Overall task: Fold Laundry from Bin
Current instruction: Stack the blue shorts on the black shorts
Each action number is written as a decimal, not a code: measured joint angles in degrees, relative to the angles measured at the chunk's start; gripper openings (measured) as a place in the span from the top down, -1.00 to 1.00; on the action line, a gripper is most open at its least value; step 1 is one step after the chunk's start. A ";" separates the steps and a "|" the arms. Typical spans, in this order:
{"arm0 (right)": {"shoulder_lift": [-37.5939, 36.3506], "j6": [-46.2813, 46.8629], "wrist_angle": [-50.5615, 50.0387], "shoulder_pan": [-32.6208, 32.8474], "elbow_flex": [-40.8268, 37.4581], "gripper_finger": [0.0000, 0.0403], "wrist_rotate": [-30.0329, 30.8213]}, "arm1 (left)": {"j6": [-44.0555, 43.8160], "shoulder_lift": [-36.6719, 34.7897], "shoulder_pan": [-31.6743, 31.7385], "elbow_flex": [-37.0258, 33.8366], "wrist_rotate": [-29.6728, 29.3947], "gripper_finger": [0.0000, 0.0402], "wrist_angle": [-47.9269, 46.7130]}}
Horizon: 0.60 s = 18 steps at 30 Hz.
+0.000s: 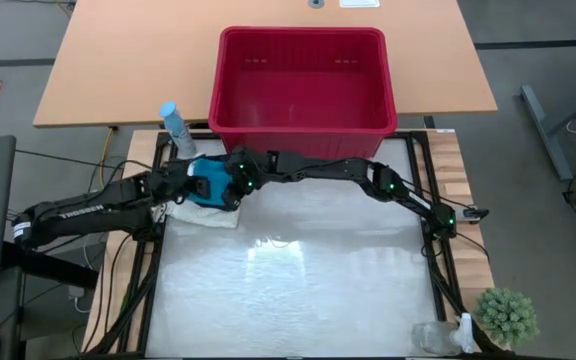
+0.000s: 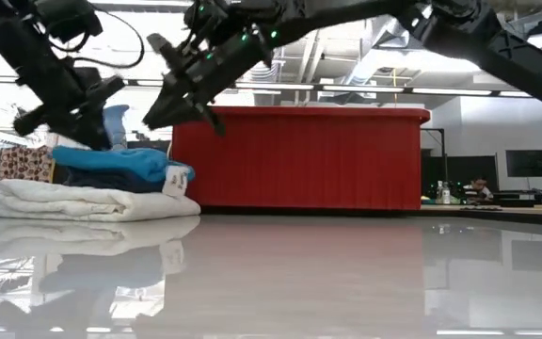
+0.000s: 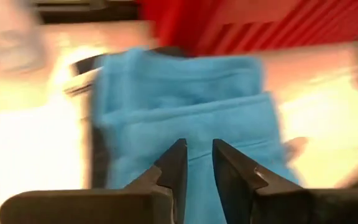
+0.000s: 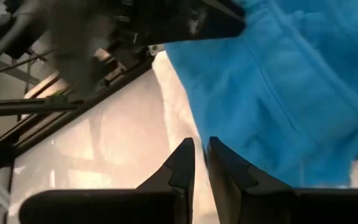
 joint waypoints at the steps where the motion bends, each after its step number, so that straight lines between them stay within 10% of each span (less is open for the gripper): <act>1: -0.41 -0.26 -1.94 0.00 0.85 0.66 0.01 | -1.52 0.17 0.00 0.45 -1.03 0.65 -2.74; 18: -17.73 -9.34 -16.30 0.51 -0.70 0.67 15.06 | -8.80 3.94 0.00 -0.13 -1.02 0.54 -1.71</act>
